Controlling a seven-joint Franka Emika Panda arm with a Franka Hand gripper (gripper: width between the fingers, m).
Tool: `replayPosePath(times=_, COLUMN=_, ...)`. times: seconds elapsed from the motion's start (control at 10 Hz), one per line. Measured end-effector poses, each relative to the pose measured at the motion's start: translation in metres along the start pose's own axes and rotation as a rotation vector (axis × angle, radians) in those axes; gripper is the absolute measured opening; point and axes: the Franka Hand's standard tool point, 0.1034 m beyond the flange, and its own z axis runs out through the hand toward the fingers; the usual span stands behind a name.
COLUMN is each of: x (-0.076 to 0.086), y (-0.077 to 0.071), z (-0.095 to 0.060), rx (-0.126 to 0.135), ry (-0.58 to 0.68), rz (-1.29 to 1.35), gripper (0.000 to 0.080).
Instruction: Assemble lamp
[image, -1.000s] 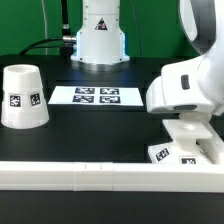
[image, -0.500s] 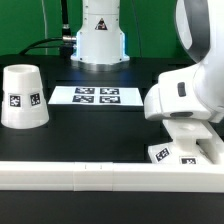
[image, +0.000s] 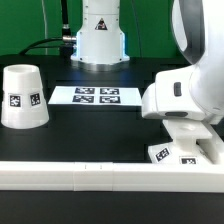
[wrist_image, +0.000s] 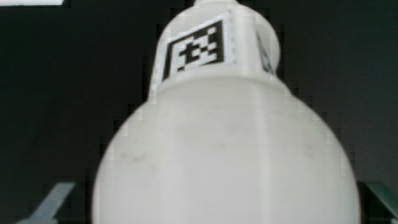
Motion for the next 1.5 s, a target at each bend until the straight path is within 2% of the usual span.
replayPosePath(times=0.3, x=0.000, y=0.000, z=-0.001, rx=-0.002, ry=0.002, rz=-0.013, gripper=0.0574)
replayPosePath(times=0.4, x=-0.003, y=0.003, z=-0.008, rx=-0.005, ry=0.005, rz=-0.050, gripper=0.0574)
replayPosePath(times=0.6, x=-0.025, y=0.009, z=-0.040, rx=-0.009, ry=-0.005, rz=-0.132, gripper=0.0574)
replayPosePath(times=0.9, x=-0.043, y=0.019, z=-0.096, rx=0.010, ry=0.046, rz=-0.237, gripper=0.0576)
replayPosePath(times=1.1, x=-0.031, y=0.016, z=-0.097, rx=0.016, ry=0.111, rz=-0.234, gripper=0.0576)
replayPosePath(times=1.3, x=-0.023, y=0.015, z=-0.109, rx=0.022, ry=0.281, rz=-0.226, gripper=0.0576)
replayPosePath(times=1.5, x=-0.019, y=0.026, z=-0.114, rx=0.022, ry=0.388, rz=-0.267, gripper=0.0576)
